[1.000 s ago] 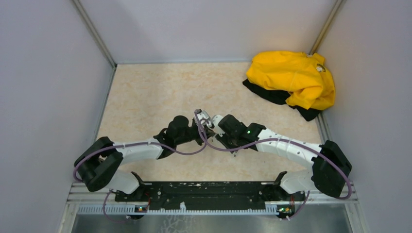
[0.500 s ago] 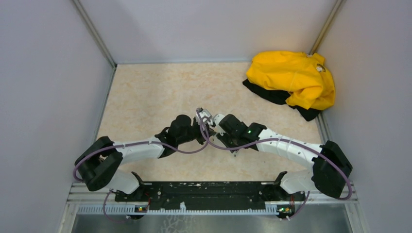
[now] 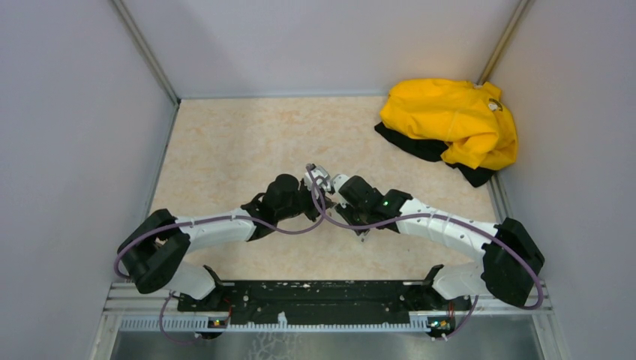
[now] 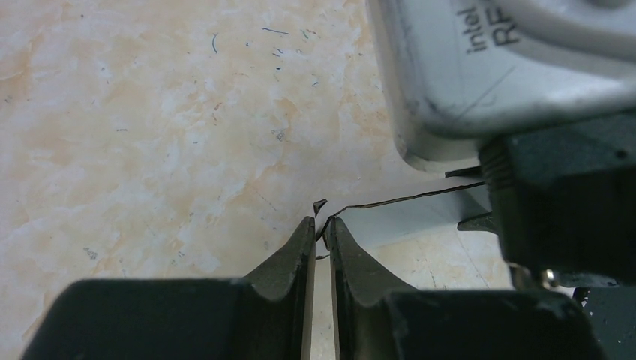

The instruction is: Fold the paper box

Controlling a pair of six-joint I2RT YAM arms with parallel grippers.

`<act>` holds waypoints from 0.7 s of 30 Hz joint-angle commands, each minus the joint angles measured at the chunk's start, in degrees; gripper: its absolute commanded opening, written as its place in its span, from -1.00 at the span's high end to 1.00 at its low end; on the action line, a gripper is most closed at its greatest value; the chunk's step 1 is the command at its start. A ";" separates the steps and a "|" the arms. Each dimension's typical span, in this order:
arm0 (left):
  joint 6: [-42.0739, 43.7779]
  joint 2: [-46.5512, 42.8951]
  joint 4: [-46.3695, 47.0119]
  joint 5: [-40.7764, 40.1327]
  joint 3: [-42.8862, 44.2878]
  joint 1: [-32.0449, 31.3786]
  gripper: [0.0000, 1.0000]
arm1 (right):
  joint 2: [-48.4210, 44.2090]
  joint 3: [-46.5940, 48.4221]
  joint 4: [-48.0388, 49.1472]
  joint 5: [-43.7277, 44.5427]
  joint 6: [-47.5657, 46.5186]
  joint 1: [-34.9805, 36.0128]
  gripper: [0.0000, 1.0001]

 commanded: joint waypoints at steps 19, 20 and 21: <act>3.78 3.21 -1.16 3.08 0.03 -2.98 0.49 | 0.55 0.16 4.95 -2.41 -3.79 1.36 0.68; 4.00 3.38 -1.01 3.16 -0.01 -2.98 0.50 | 0.42 0.08 5.04 -2.39 -3.82 1.36 0.68; 4.01 3.45 -0.80 3.24 0.01 -2.98 0.51 | 0.44 0.07 5.04 -2.47 -3.82 1.36 0.68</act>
